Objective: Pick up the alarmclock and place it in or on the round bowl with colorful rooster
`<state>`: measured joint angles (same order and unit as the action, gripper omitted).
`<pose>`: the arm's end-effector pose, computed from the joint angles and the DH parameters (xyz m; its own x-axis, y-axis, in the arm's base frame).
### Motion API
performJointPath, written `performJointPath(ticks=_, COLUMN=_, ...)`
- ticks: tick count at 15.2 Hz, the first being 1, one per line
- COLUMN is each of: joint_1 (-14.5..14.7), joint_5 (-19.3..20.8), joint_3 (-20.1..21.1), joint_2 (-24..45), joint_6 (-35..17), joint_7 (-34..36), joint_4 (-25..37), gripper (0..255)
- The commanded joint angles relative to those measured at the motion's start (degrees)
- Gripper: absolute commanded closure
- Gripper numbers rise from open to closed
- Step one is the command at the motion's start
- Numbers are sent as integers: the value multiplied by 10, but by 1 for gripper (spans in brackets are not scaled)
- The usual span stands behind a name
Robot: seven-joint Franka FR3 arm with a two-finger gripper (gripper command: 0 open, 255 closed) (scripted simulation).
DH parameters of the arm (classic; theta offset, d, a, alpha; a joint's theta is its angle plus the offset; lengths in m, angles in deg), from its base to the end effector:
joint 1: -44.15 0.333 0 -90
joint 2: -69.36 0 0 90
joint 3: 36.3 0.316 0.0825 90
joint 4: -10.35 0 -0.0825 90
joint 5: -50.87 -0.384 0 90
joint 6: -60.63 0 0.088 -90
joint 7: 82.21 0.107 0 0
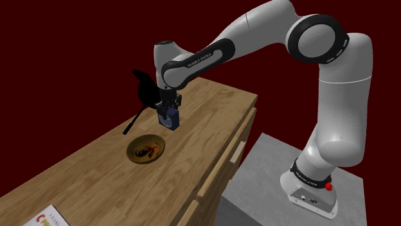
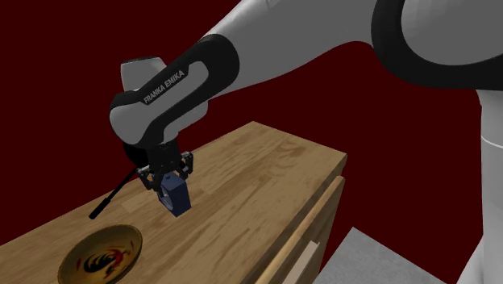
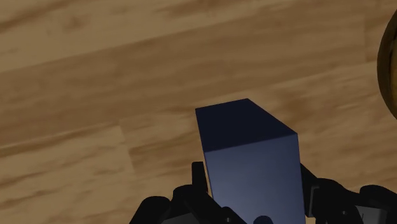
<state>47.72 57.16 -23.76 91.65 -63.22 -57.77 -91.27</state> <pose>0.6276 0.1648 0.3465 0.9948 -0.1006 0.0125 -0.1007 -0.9949 0.0045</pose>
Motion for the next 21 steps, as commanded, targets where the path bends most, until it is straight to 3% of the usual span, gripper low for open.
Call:
performJointPath(ticks=1, joint_1=0, joint_5=0, joint_3=0, joint_2=0, joint_6=0, joint_7=0, joint_4=0, gripper=255)
performJointPath(ticks=21, joint_1=-3, joint_5=-15, joint_3=6, joint_2=-49, joint_6=127, joint_7=-11, joint_4=79, gripper=255)
